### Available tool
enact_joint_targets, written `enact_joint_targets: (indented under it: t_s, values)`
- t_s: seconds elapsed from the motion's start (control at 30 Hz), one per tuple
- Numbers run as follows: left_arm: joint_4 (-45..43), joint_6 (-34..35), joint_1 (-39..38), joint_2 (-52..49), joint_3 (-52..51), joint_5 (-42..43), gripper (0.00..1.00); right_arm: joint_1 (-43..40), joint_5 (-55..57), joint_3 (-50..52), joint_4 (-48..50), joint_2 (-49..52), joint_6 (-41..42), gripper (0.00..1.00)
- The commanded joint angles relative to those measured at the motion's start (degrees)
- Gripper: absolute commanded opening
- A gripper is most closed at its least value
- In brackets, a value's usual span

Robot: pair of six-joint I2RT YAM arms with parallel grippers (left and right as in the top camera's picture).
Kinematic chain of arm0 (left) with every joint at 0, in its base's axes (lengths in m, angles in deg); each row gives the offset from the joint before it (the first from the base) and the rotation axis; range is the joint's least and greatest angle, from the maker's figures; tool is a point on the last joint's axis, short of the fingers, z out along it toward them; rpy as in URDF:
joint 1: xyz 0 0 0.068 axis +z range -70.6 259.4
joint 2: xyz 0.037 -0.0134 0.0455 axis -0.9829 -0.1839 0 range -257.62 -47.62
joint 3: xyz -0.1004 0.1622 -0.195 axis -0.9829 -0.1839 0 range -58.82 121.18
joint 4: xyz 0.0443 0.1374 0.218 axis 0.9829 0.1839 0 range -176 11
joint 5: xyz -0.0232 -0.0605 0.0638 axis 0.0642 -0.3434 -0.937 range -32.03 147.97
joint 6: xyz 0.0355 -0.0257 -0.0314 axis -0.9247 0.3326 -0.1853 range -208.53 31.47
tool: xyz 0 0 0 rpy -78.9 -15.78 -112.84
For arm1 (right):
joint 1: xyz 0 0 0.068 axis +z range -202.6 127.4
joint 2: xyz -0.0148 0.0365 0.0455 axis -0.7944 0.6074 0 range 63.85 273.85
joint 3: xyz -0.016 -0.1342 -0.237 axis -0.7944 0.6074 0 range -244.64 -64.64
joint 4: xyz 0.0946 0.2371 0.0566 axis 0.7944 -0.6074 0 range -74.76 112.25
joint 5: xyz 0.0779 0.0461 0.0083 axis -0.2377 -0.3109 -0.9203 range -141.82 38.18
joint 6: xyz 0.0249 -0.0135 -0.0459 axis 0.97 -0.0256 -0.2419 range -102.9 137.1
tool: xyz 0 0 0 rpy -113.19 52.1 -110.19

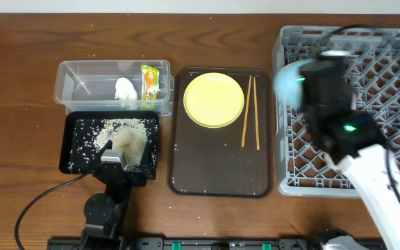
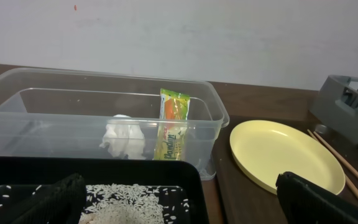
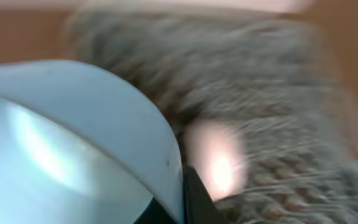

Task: Sort waste into correct bins and load items into the dishwasher rack
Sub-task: 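Place the light-blue bowl into the dish rack with the right gripper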

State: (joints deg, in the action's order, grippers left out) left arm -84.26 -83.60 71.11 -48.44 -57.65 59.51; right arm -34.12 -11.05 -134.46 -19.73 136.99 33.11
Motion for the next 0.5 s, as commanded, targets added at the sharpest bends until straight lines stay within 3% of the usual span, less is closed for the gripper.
enact_joint_targets:
  t_s: [0.0,0.2,0.47]
  values:
    - [2.3,0.7,0.3,0.1,-0.9,-0.7,1.0,-5.9,22.2,-0.6,2.7,-0.9,7.3,0.01]
    - [2.3,0.7,0.3,0.1,-0.9,-0.7,1.0,-18.6,30.0,-0.6,3.8,3.1,7.1,0.01]
    - [2.3,0.7,0.3,0.1,-0.9,-0.7,1.0,-30.7,29.9,-0.6,4.2,16.0,6.1,0.01]
